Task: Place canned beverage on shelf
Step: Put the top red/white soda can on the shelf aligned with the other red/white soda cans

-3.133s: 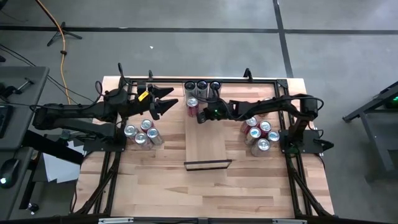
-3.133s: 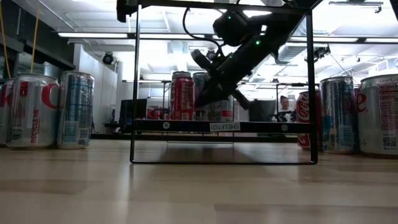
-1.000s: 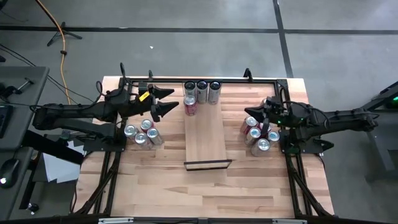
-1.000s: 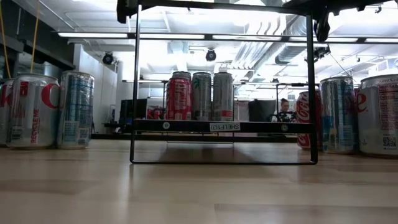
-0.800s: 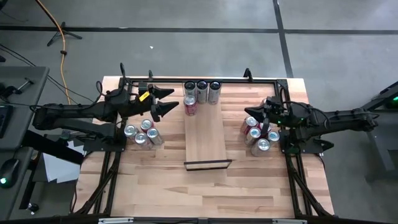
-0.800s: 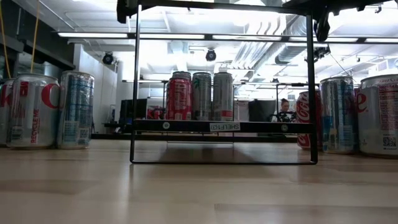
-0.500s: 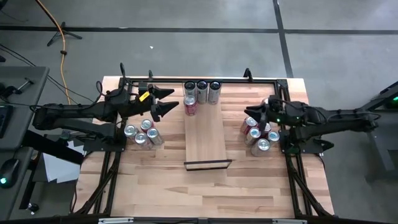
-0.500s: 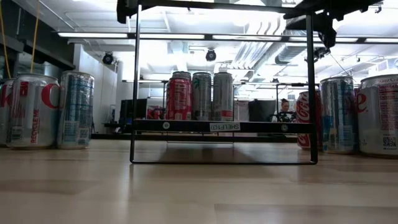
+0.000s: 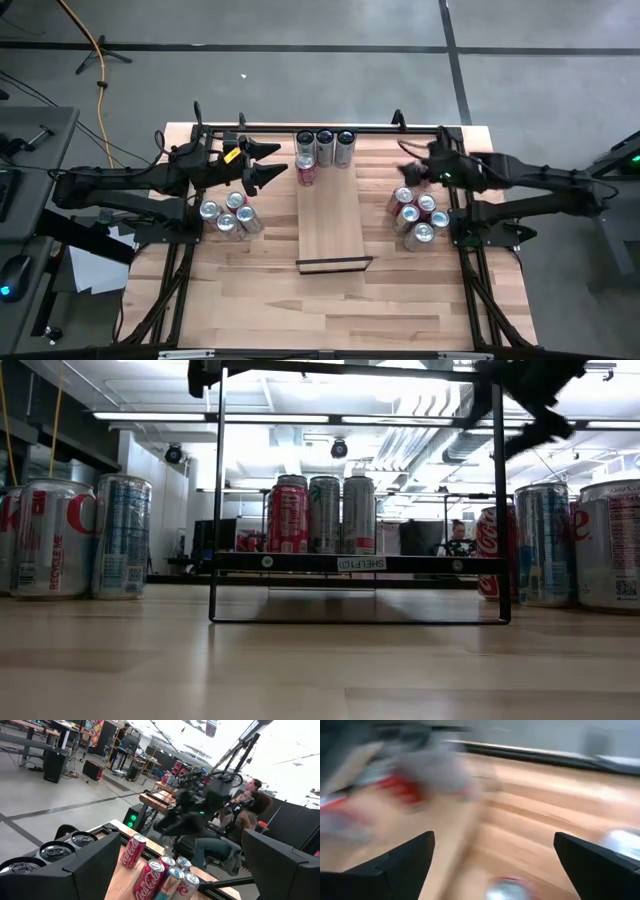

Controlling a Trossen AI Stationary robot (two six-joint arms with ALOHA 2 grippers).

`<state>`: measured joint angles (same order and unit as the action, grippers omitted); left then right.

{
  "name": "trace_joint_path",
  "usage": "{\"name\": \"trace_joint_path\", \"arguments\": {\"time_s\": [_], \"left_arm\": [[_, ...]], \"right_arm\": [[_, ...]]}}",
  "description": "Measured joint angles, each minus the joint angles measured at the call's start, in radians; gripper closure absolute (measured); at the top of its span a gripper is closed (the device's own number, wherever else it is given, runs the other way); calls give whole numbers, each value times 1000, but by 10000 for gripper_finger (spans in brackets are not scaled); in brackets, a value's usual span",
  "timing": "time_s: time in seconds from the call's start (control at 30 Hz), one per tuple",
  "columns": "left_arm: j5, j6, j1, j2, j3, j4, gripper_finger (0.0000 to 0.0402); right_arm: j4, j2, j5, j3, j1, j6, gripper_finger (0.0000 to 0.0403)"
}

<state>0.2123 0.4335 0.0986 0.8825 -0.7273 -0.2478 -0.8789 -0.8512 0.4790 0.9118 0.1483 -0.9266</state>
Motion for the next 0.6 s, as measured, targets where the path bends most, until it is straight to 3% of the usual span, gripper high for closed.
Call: {"name": "trace_joint_path", "arguments": {"time_s": [0.2, 0.33, 0.6], "left_arm": [[0, 0, -1, 0, 0, 0, 41], [0, 0, -1, 0, 0, 0, 41], [-1, 0, -1, 0, 0, 0, 41]], "right_arm": [[-381, -123, 26, 67, 230, -165, 9], [-364, -183, -10, 37, 346, -156, 9], [-166, -278, -109, -48, 486, -110, 9]]}}
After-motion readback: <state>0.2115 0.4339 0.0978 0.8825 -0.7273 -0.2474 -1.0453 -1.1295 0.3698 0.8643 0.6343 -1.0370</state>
